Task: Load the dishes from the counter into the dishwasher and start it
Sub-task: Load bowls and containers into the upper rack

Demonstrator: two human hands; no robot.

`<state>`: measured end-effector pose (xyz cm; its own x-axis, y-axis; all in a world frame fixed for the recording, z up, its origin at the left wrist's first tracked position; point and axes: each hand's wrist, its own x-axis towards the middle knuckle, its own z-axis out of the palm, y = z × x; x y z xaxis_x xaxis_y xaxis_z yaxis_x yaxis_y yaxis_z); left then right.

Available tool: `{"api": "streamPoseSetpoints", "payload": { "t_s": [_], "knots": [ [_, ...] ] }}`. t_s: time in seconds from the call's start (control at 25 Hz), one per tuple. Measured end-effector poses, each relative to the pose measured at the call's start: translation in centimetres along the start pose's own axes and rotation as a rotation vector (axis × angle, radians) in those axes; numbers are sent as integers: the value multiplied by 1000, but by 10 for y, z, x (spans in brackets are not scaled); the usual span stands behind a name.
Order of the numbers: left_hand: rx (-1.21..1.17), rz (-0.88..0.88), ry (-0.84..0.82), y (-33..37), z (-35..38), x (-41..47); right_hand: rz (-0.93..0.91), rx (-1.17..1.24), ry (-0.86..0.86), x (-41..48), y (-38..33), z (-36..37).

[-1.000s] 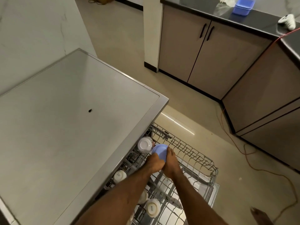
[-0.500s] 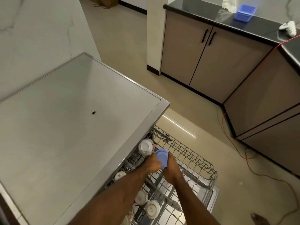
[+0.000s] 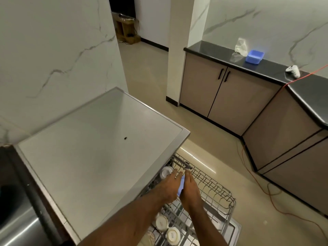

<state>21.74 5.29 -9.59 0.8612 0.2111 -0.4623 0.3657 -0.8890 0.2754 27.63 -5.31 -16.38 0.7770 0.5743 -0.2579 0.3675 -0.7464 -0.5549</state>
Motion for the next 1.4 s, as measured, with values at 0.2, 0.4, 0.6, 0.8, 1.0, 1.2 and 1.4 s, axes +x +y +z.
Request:
{"api": "streamPoseSetpoints", "payload": {
  "t_s": [0.2, 0.4, 0.6, 0.8, 1.0, 1.2, 1.4],
  "knots": [
    [-67, 56, 148, -14, -37, -59, -118, -18, 74, -36, -60, -28],
    [-96, -45, 227, -53, -58, -112, -244, -58, 61, -65, -121, -32],
    [-103, -216, 246, -127, -67, -182, -396, -115, -27, -90, -192, -5],
    [-135, -390, 280, -207, -52, -270, -535, -183, -169, -117, -262, 49],
    [-160, -541, 297, -281, -27, -348, -649, -275, -300, -151, -324, 100],
    [-161, -668, 285, -330, -15, -408, -700, -245, -430, -181, -377, 143],
    [-126, -711, 252, -368, -4, -440, -731, -294, -467, -198, -408, 174]
  ]
}}
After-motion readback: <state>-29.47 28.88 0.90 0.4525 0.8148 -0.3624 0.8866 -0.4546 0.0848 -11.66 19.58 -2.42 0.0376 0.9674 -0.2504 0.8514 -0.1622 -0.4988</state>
